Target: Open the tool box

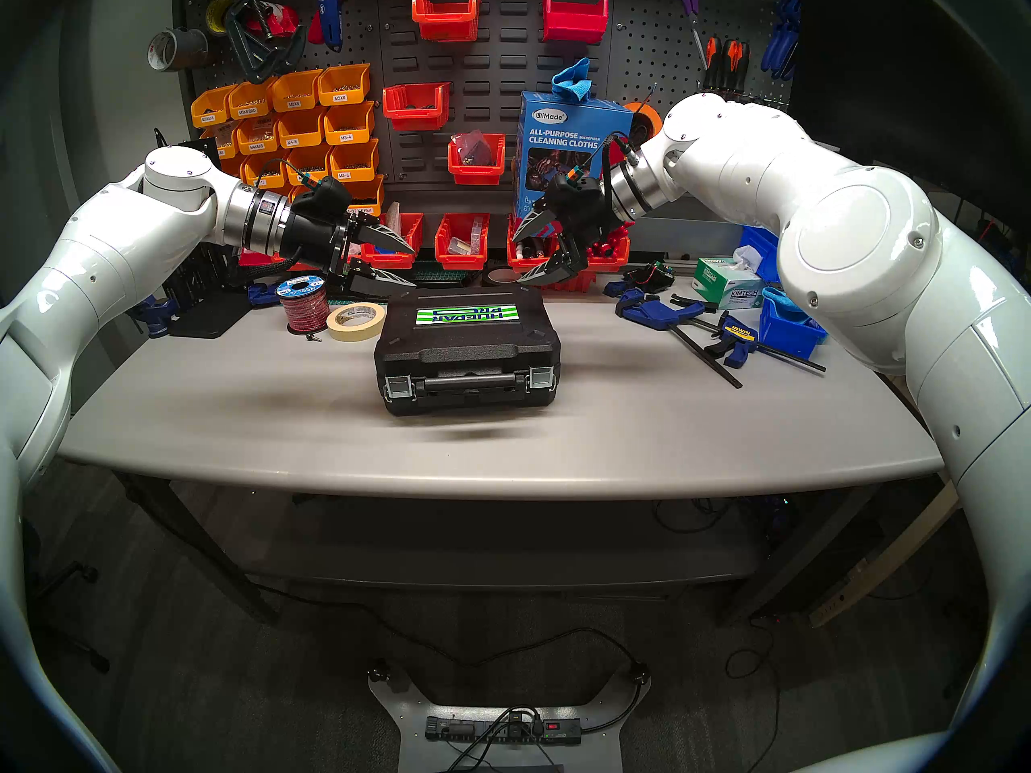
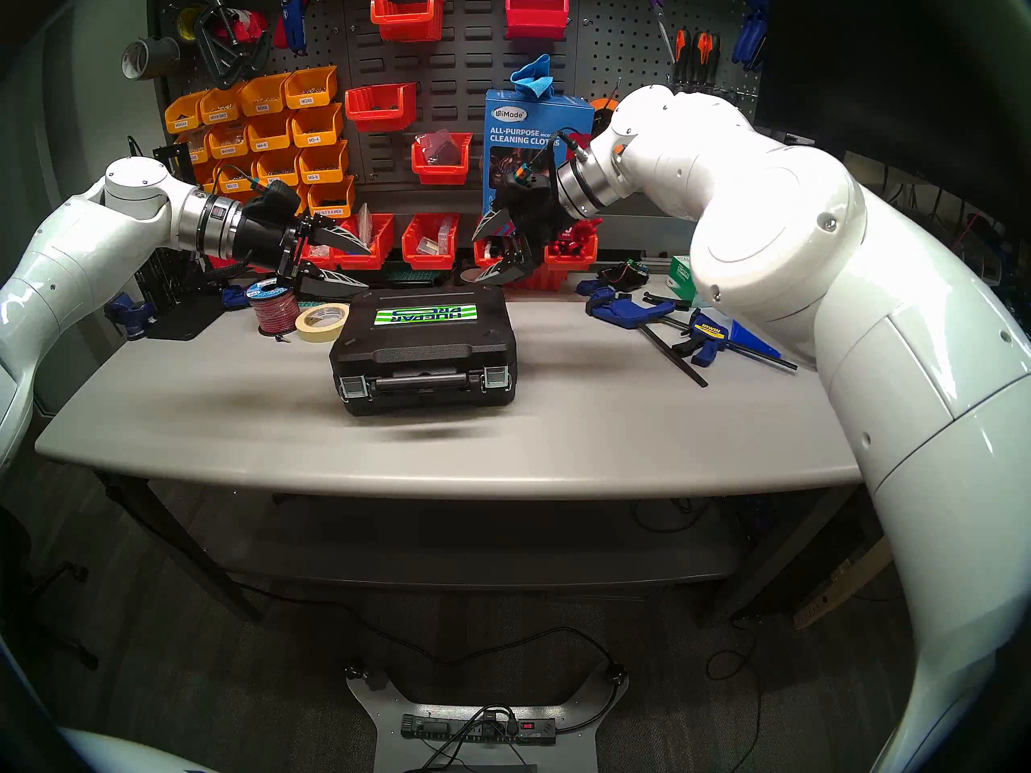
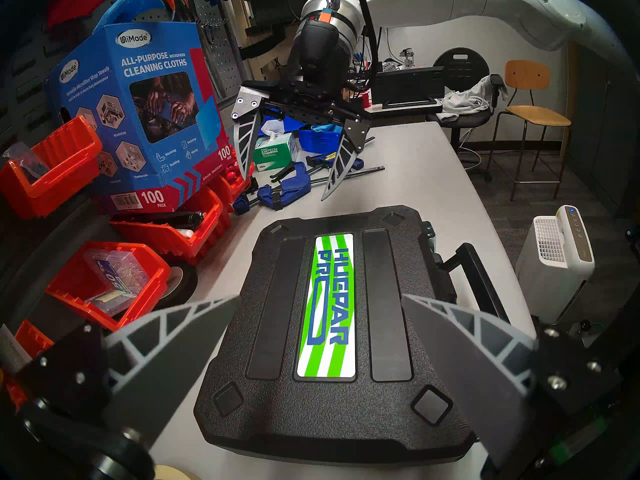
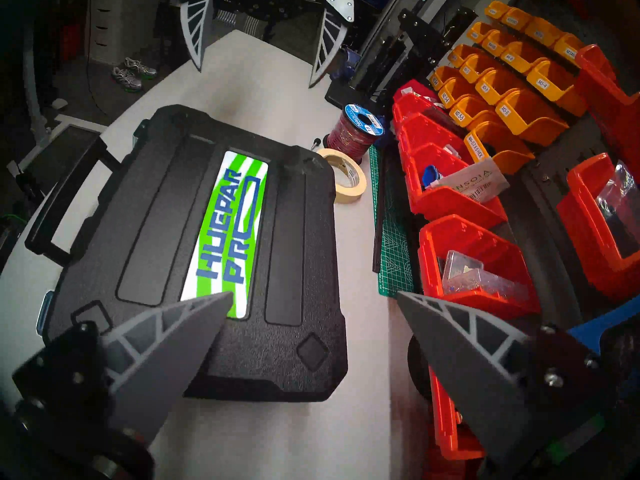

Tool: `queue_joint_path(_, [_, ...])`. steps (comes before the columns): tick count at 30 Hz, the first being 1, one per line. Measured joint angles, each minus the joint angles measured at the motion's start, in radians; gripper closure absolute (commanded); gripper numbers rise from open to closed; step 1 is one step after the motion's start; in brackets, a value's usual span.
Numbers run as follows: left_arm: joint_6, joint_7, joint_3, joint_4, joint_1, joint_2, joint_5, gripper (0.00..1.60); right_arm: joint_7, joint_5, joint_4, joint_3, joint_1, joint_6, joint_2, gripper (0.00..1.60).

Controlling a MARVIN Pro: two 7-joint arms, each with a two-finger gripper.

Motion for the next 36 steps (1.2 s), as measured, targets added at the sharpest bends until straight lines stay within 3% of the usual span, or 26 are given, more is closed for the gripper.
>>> queue_joint_path(19, [0.000,0.000,0.000,-0.001,0.000,0.000,0.000,0.00,-0.005,0.041,-0.023,0.049,-0.092,0.038,-0.017,0.00])
queue_joint_path(36, [0.000,0.000,0.000,-0.001,0.001,0.000,0.000,0.00,0.077,0.102,-0.027,0.098,-0.152,0.092,0.022,0.00])
